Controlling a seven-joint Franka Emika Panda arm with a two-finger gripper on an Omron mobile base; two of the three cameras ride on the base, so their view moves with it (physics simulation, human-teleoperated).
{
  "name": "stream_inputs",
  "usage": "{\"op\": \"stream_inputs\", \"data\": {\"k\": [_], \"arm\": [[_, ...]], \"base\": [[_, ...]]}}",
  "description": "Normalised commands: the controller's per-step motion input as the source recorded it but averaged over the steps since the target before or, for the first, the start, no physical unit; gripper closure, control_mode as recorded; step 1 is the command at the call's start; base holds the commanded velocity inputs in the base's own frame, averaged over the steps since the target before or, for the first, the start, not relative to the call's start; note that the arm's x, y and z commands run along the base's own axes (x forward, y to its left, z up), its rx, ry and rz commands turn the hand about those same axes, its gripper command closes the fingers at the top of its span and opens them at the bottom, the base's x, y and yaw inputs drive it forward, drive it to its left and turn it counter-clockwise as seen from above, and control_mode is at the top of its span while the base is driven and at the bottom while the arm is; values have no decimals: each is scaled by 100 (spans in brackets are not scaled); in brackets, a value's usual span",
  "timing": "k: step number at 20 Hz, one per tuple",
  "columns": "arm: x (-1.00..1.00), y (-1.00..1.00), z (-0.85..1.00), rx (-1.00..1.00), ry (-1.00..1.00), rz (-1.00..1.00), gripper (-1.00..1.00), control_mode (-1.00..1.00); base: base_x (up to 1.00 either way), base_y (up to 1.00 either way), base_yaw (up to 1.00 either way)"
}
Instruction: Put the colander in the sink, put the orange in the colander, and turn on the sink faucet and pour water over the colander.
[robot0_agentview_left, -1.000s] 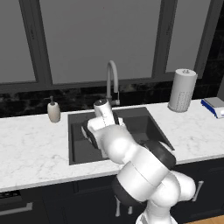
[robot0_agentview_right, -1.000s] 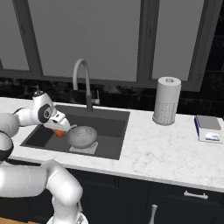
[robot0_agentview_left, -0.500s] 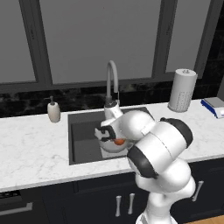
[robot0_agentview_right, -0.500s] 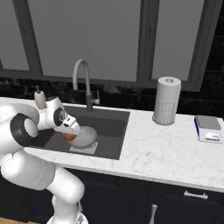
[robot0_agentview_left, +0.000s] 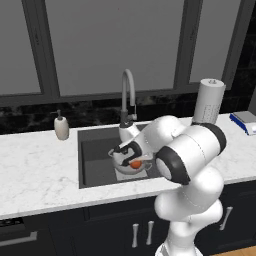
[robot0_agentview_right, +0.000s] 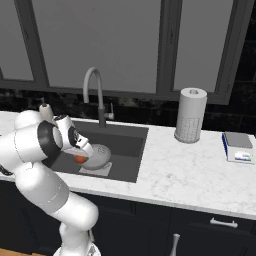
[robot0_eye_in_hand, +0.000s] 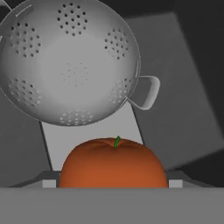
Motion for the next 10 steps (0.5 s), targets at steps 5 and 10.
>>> {"op": "stream_inputs", "data": {"k": [5, 10], "arm": [[30, 0, -3, 0, 0, 0, 100, -100], [11, 0, -20, 0, 0, 0, 100, -100]], "base": [[0, 0, 0], [0, 0, 0]]}}
